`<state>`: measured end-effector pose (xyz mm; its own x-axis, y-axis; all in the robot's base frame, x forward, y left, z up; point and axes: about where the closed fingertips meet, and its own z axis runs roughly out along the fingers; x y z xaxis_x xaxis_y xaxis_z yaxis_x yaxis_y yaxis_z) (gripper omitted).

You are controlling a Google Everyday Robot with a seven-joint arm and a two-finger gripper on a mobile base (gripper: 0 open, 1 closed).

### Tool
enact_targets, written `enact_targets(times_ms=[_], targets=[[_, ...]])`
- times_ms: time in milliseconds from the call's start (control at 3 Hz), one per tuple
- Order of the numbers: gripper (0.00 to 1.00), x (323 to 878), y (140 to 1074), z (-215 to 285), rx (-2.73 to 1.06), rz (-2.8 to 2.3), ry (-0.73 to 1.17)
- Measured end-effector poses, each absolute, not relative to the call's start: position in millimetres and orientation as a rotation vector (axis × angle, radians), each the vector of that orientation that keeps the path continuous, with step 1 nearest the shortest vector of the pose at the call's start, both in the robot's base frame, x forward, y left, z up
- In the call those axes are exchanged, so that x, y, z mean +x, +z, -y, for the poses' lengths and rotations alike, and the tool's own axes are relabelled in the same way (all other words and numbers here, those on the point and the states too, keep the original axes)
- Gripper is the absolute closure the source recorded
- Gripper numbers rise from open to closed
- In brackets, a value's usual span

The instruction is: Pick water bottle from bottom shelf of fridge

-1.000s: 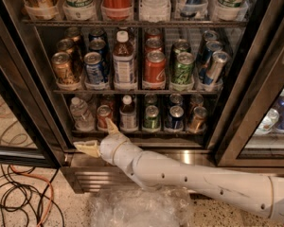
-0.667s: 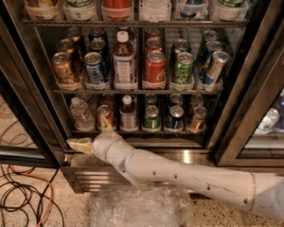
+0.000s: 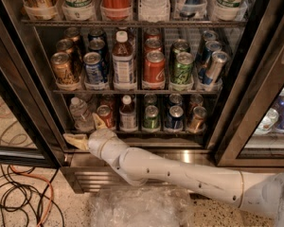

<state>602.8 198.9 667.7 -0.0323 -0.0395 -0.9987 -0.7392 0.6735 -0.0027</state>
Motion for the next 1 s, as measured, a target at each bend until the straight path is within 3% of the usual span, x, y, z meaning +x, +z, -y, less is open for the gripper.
enact_targets(times_ms=[1000], targets=[[0.16, 609, 661, -232, -0.698, -1.471, 0.715]])
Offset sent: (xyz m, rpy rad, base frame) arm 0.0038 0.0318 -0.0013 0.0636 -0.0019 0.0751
